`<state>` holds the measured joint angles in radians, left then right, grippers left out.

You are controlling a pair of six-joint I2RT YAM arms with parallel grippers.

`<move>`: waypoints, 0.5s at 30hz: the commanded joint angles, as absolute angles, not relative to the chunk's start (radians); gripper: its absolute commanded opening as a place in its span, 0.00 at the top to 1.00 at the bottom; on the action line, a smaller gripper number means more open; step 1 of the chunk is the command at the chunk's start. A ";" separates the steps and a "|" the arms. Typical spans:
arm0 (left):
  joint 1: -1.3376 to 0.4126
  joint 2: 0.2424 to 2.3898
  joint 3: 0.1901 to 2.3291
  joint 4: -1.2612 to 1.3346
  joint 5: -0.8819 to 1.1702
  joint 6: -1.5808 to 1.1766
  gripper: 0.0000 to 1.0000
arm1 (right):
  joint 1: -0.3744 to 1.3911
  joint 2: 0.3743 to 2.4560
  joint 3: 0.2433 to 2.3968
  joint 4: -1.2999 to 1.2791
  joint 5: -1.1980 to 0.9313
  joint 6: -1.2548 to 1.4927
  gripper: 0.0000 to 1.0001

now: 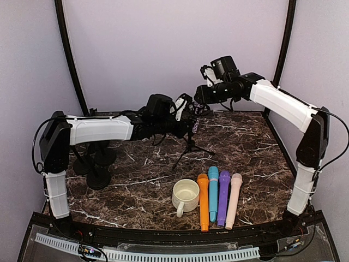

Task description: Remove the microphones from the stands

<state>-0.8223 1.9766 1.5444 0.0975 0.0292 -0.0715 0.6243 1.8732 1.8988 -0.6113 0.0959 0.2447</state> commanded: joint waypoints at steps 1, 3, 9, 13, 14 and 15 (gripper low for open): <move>-0.805 1.949 1.545 0.022 -0.013 -0.106 1.00 | 0.622 1.746 1.912 -0.511 0.121 0.257 0.86; -0.805 1.948 1.544 0.019 -0.013 -0.108 1.00 | 0.623 1.735 1.910 -0.515 0.126 0.258 0.86; -0.805 1.953 1.536 0.014 -0.012 -0.107 1.00 | 0.623 1.704 1.900 -0.511 0.122 0.269 0.86; -0.805 1.965 1.535 0.005 -0.014 -0.102 1.00 | 0.623 1.689 1.897 -0.509 0.117 0.276 0.86; -0.805 1.971 1.536 0.006 -0.016 -0.100 1.00 | 0.623 1.684 1.897 -0.509 0.117 0.277 0.86; -0.805 1.974 1.538 0.005 -0.015 -0.100 1.00 | 0.623 1.680 1.897 -0.508 0.117 0.280 0.86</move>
